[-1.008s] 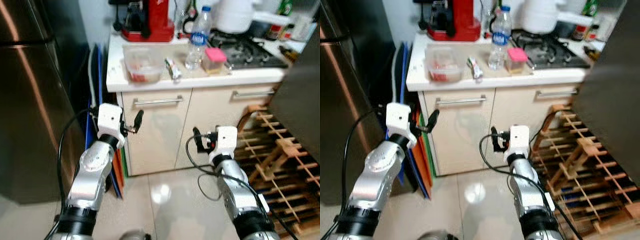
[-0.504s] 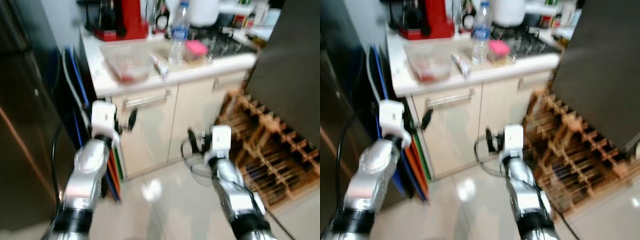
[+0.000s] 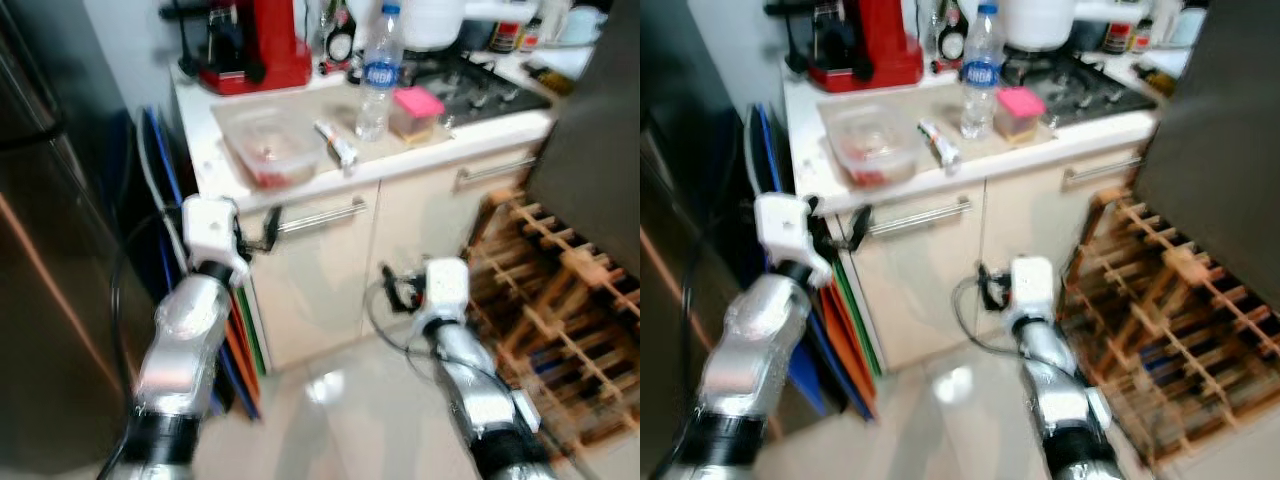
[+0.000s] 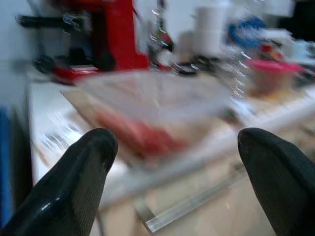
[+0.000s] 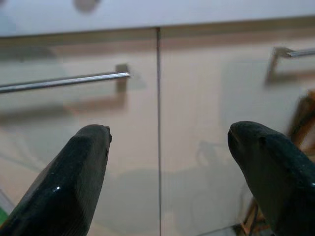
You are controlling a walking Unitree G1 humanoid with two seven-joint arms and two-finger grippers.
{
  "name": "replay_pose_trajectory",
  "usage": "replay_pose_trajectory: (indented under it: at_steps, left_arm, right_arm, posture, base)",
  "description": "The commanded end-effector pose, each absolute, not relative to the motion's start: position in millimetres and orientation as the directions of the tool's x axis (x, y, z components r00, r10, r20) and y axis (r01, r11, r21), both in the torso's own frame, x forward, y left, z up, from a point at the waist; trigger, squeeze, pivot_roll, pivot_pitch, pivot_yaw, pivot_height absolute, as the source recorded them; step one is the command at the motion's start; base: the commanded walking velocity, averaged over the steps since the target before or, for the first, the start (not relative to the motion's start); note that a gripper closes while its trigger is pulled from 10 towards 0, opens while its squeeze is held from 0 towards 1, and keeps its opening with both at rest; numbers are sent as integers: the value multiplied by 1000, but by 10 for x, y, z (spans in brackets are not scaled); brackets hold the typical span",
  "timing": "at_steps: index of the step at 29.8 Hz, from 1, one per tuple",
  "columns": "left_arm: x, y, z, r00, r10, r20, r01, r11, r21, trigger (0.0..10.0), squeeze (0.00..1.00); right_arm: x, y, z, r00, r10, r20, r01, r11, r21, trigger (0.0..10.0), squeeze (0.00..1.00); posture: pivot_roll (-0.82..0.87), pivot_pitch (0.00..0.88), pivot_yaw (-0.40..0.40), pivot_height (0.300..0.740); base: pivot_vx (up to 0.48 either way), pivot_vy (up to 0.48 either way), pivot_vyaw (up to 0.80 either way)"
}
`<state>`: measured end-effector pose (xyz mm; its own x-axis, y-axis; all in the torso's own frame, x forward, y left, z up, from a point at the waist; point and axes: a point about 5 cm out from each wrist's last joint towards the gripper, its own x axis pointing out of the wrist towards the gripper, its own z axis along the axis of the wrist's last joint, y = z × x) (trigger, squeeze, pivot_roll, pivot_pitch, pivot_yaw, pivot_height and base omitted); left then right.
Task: Restocking fridge
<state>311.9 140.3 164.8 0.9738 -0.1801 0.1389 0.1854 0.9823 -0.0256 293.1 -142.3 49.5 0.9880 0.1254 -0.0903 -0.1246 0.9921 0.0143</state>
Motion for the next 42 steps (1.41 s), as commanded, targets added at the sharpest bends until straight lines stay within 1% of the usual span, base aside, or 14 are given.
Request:
replay_pose_trajectory:
  at_steps: [1,4,8,9,10,11,12,14,18,23,25,30,35,42]
  left_arm:
    - [3163,1500,1798,982,-122,146,137,986,-97,10000,0]
    - [3243,1497,2006,979,-122,161,152,969,-192,10000,0]
    - [3322,1520,2103,982,-120,146,157,947,-279,10000,0]
    - [3364,1521,2107,986,-116,117,147,937,-317,10000,0]
    - [3364,1521,2107,986,-116,117,147,937,-317,10000,0]
    - [3407,1496,2122,988,-131,85,153,918,-367,10000,0]
    - [3453,1461,2082,990,-141,3,130,904,-408,10000,0]
    - [3498,1382,2062,980,-183,-75,130,883,-451,10000,0]
    - [3556,1297,2054,970,-207,-129,136,897,-421,10000,0]
    - [3581,1219,2063,965,-224,-139,150,899,-411,10000,0]
    - [3636,1084,2070,955,-256,-148,178,897,-404,10000,0]
    - [3718,1007,2108,948,-277,-158,190,889,-417,10000,0]
    - [3767,1039,2174,956,-256,-143,168,877,-451,10000,0]
    - [3812,1157,2244,978,-157,-138,71,870,-488,10000,0]
  right_arm:
    - [2925,-1321,501,984,155,-83,-153,988,28,10000,0]
    - [2917,-1320,487,984,157,-89,-155,987,26,10000,0]
    - [2915,-1318,483,983,158,-91,-156,987,26,10000,0]
    - [2915,-1317,484,983,157,-91,-155,988,27,10000,0]
    - [2915,-1317,484,983,157,-91,-155,988,27,10000,0]
    - [2913,-1313,484,984,156,-90,-154,988,28,10000,0]
    - [2911,-1313,484,984,155,-90,-153,988,28,10000,0]
    - [2905,-1312,482,984,152,-90,-150,988,29,10000,0]
    - [2890,-1328,469,986,141,-93,-139,990,31,10000,0]
    - [2881,-1326,462,986,139,-94,-137,990,32,10000,0]
    - [2865,-1315,447,985,140,-97,-137,990,34,10000,0]
    - [2835,-1286,435,985,139,-98,-135,990,41,10000,0]
    - [2780,-1281,398,986,132,-106,-128,991,48,10000,0]
    - [2654,-1298,312,983,125,-137,-119,992,51,10000,0]
  posture:
    - [51,0,1,740]
    - [50,0,0,740]
    - [45,0,2,740]
    - [43,0,2,740]
    - [43,0,2,740]
    - [39,0,5,740]
    - [35,0,8,740]
    - [31,0,13,740]
    - [23,0,19,740]
    - [22,0,21,740]
    - [20,0,25,740]
    - [12,0,43,740]
    - [7,0,56,740]
    - [-3,12,53,740]
  base:
    - [0,0,0]
    - [0,0,0]
    - [0,0,0]
    - [0,0,0]
    - [0,0,0]
    - [0,0,0]
    - [0,0,0]
    - [0,0,0]
    - [0,0,0]
    - [0,0,0]
    - [0,0,0]
    - [0,0,0]
    - [0,0,0]
    - [0,0,0]
